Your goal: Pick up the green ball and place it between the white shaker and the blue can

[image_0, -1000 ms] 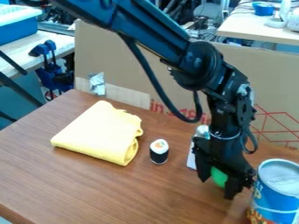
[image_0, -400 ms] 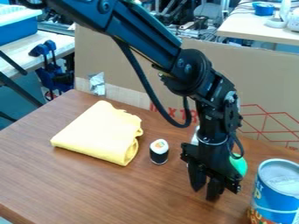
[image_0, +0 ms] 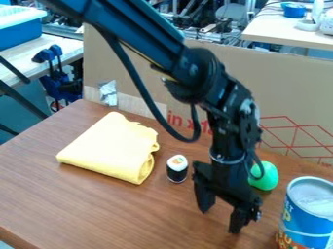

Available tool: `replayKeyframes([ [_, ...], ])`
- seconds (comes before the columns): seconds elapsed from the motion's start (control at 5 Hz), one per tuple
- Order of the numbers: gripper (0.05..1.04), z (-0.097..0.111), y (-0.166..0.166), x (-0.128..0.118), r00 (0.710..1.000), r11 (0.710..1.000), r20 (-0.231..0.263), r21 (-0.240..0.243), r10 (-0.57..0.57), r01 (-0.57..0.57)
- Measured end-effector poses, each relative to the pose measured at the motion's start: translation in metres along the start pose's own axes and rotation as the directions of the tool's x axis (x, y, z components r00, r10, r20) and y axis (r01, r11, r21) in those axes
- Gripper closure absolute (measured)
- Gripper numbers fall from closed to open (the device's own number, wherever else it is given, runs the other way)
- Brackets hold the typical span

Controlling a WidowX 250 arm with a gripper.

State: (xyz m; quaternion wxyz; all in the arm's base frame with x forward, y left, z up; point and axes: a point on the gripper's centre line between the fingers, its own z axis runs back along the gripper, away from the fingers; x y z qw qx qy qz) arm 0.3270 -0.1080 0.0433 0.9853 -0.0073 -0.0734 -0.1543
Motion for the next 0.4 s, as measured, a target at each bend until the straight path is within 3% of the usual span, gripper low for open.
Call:
replayKeyframes([
  [0.4, 0.075, 0.063, -0.008, -0.031, 0.998, 0.999, 0.055, 0.043, -0.030, 0.028],
])
